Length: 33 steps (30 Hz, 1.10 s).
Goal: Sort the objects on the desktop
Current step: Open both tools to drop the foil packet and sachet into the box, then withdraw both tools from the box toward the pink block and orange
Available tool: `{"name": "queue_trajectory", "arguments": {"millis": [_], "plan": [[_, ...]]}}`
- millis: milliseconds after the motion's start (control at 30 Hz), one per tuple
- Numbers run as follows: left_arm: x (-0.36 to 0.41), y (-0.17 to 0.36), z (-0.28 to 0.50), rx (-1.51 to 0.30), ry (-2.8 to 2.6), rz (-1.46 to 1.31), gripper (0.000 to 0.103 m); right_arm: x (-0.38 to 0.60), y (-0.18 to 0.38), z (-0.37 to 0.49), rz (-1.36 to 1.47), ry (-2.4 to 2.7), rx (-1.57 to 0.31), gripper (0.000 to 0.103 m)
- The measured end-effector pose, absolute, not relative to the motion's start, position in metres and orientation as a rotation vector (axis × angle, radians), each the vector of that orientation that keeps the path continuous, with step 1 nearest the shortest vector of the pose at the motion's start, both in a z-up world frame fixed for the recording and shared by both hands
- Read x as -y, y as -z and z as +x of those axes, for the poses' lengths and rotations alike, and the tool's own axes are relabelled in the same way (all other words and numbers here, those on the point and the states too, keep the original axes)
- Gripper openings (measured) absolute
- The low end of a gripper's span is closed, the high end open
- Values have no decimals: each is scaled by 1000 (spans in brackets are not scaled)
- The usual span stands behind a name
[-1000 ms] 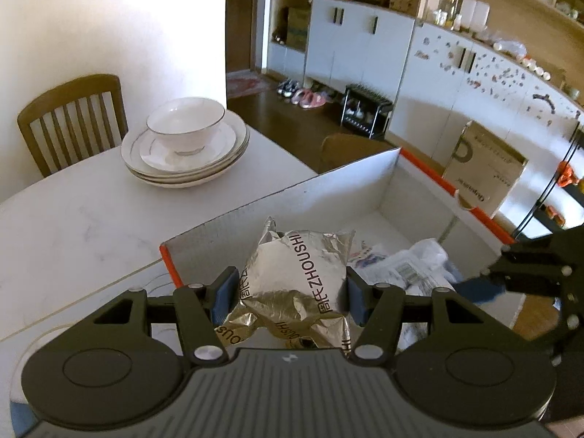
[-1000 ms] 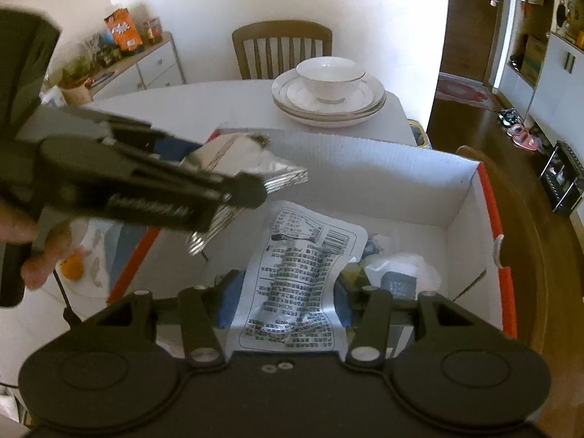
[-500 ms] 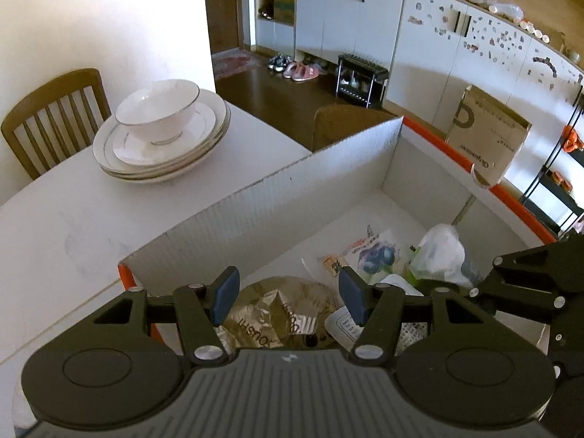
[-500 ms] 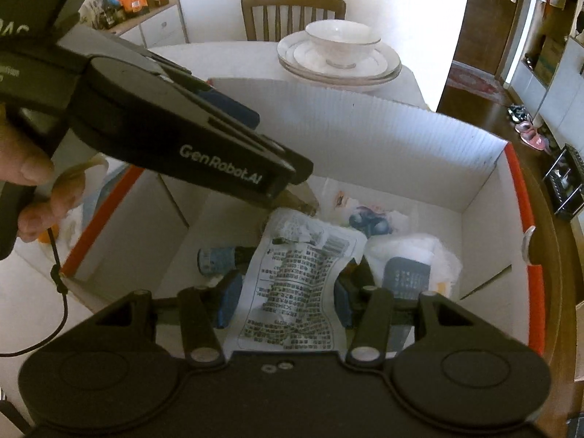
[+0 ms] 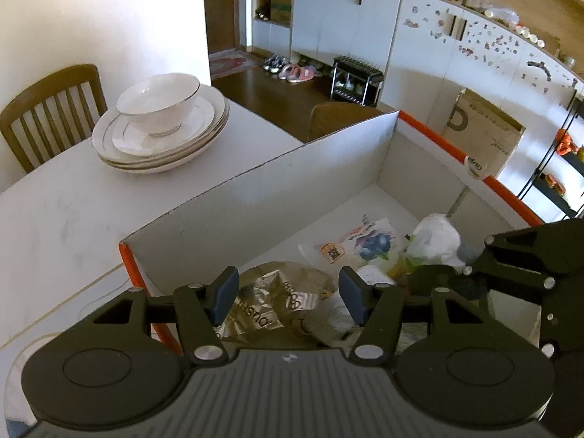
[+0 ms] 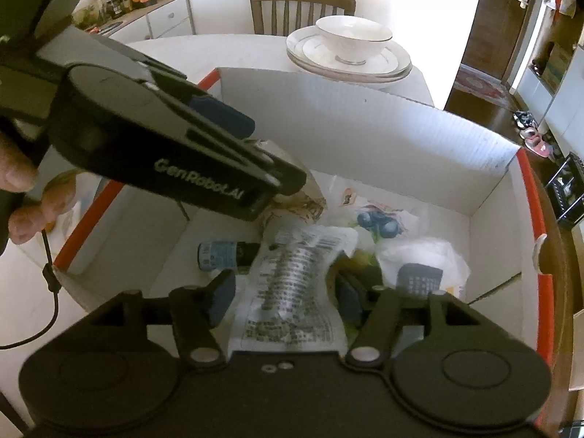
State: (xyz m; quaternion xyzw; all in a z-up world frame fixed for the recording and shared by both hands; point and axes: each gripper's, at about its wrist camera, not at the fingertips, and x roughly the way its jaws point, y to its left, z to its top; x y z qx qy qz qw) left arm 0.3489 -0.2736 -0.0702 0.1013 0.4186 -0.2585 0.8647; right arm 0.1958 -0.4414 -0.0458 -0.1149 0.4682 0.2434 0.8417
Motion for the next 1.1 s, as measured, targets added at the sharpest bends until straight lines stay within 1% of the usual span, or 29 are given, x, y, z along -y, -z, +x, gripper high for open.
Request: {"name": "queue_trajectory", "arguments": {"millis": [67, 133, 267, 300, 333, 433, 500, 567, 800, 833, 900, 1033, 1100], "plan": [[273, 67, 345, -866, 548, 210, 60, 443, 42, 194, -238, -519, -983, 65], [272, 63, 342, -855, 555, 201, 60, 444, 38, 191, -239, -523, -973, 74], [267, 56, 332, -834, 563, 170, 64, 448, 28, 181, -251, -533, -941, 76], [265, 54, 329, -830, 564, 158, 64, 448, 25, 179, -250, -535, -933, 81], [263, 52, 326, -824, 562, 149, 64, 450, 22, 177, -246, -537, -925, 83], [256, 46, 316, -802, 565, 125, 64, 451, 15, 174, -241, -537, -909, 83], [250, 41, 309, -786, 559, 111, 69, 452, 10, 173, -232, -534, -892, 84], [243, 36, 301, -766, 556, 99, 71, 455, 3, 171, -207, -530, -876, 86], [218, 23, 270, -708, 566, 101, 72, 454, -10, 159, -158, -508, -849, 89], [213, 21, 265, -702, 569, 99, 73, 453, -12, 156, -158, -506, -845, 89], [204, 18, 257, -695, 569, 89, 79, 450, -14, 150, -162, -505, -838, 90], [185, 14, 246, -687, 575, 76, 80, 439, -17, 139, -153, -514, -829, 90], [176, 13, 240, -679, 577, 81, 82, 431, -20, 134, -145, -518, -823, 90]]}}
